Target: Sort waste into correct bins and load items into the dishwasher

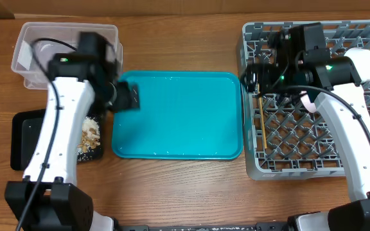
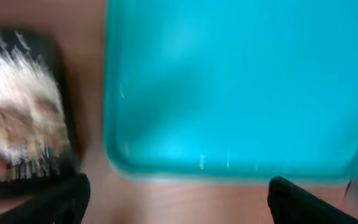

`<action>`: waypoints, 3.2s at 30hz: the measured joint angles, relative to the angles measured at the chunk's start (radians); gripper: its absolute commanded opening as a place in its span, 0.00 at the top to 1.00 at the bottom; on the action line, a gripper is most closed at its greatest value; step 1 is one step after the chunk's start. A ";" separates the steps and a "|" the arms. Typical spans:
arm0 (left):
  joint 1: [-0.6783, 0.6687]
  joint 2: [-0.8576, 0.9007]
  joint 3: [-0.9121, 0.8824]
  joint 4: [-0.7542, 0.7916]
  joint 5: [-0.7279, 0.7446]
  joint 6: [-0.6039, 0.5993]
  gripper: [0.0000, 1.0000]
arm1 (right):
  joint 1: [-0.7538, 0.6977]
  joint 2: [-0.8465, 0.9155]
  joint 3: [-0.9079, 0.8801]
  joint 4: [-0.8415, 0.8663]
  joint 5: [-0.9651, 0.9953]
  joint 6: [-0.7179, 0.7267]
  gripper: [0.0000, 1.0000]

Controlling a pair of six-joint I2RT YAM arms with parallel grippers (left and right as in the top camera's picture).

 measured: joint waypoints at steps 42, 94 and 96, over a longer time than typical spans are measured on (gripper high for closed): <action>-0.088 -1.167 -0.575 0.141 -0.053 -0.050 0.00 | -0.019 -1.071 -0.560 -0.043 0.159 0.037 0.00; -0.088 -1.167 -0.579 0.116 -0.056 -0.050 0.00 | -0.019 -1.568 -1.513 1.027 0.147 -0.127 0.00; -0.088 -1.167 -0.579 0.116 -0.056 -0.050 0.00 | -0.019 -1.568 -1.513 1.027 0.147 -0.130 0.00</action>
